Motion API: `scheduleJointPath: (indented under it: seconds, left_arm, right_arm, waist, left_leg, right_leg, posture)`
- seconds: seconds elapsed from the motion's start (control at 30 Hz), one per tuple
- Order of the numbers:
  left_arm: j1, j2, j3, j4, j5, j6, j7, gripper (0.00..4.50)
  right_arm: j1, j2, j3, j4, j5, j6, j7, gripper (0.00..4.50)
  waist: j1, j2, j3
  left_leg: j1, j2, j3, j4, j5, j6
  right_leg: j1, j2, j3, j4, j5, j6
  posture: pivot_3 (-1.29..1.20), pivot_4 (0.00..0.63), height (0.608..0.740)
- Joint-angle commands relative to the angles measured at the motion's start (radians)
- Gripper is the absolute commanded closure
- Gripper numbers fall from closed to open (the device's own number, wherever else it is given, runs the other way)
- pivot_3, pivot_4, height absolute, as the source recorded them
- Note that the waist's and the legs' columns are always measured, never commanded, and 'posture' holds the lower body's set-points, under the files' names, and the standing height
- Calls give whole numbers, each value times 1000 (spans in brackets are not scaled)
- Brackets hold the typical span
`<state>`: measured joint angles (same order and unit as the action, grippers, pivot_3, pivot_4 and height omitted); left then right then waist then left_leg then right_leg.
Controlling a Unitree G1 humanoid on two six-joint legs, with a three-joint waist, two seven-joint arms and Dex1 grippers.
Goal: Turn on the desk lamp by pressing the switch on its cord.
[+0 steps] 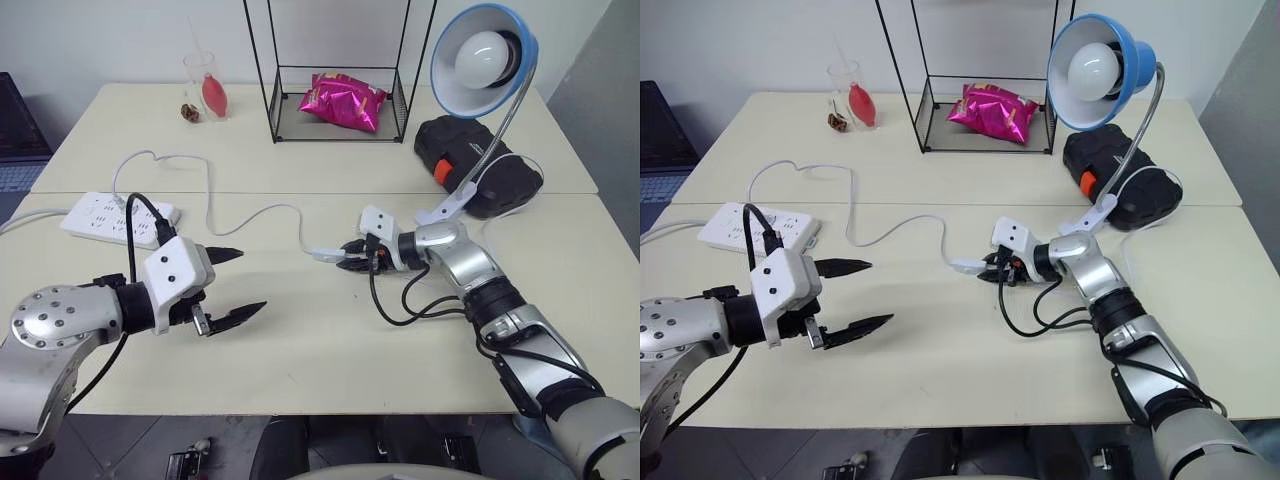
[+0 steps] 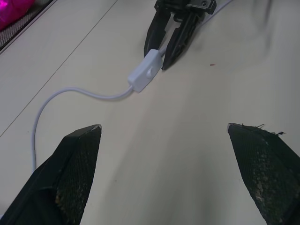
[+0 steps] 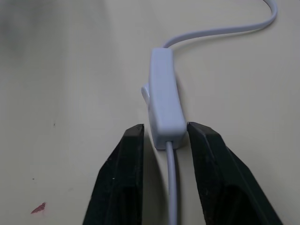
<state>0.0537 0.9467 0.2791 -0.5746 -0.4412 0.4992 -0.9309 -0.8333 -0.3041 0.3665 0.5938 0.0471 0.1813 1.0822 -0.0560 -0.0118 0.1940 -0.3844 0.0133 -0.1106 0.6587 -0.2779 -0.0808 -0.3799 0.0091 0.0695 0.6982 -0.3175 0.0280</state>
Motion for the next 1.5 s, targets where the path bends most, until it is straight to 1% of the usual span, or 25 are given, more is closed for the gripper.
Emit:
scheduleJointPath:
  seconds: [0.03,0.07,0.17,0.33,0.47,0.6,0.73,0.97,1.3,1.5]
  left_arm:
    - [-18,-9,14,12,4,-11,18,0]
    - [-21,-14,12,16,5,-13,24,0]
    - [-33,-24,7,24,11,-19,37,0]
    - [-96,-38,-31,42,22,-29,51,0]
    - [-188,-25,-108,68,58,-59,33,0]
    - [-287,-30,-191,104,85,-56,22,0]
    - [-364,-58,-289,143,105,-52,-2,0]
    - [-431,-86,-370,194,122,-72,-52,0]
    - [-465,-131,-388,297,128,-141,-109,0]
    - [-482,-124,-389,335,120,-152,-172,0]
  right_arm:
    - [-18,3,-28,-31,1,-11,5,3976]
    - [-15,0,-29,-43,4,-8,9,4138]
    - [-1,-17,-36,-107,19,17,25,4152]
    - [39,-62,-50,-319,58,121,44,4152]
    - [89,-97,-37,-509,78,224,48,4152]
    - [116,-102,-25,-606,84,287,33,4152]
    - [123,-94,-15,-648,84,321,15,4152]
    - [126,-91,-4,-682,90,345,4,4152]
    - [125,-100,12,-719,101,349,13,4152]
    - [124,-108,19,-728,109,350,17,4152]
  waist:
    - [0,0,0]
    - [0,0,0]
    - [-1,0,0]
    - [3,0,0]
    - [2,0,0]
    - [2,0,0]
    - [-1,0,0]
    - [-2,0,0]
    - [-1,0,0]
    - [-1,0,0]
  left_leg:
    - [0,0,0,0,0,0]
    - [0,0,0,0,0,0]
    - [0,0,0,0,0,0]
    - [-1,0,-1,0,0,0]
    - [0,0,-1,0,0,0]
    - [-1,0,-1,0,0,0]
    - [-1,-1,0,0,0,0]
    - [-1,0,-1,0,0,0]
    - [-1,0,-1,1,0,0]
    - [-1,-1,-1,1,0,0]
  right_leg:
    - [0,0,0,0,0,0]
    - [0,0,0,0,0,0]
    - [0,0,0,0,0,0]
    - [0,0,-1,0,0,0]
    - [0,0,-1,0,0,0]
    - [0,0,-1,0,0,0]
    - [0,3,0,0,0,0]
    - [-1,3,-1,0,0,0]
    - [-1,3,-1,1,0,0]
    - [-1,3,-1,1,0,0]
  posture:
    - [0,150,740]
    - [0,150,740]
    - [0,150,740]
    - [0,150,740]
    - [0,150,740]
    - [0,150,740]
    - [0,150,740]
    - [0,150,740]
    - [0,150,740]
    - [0,150,740]
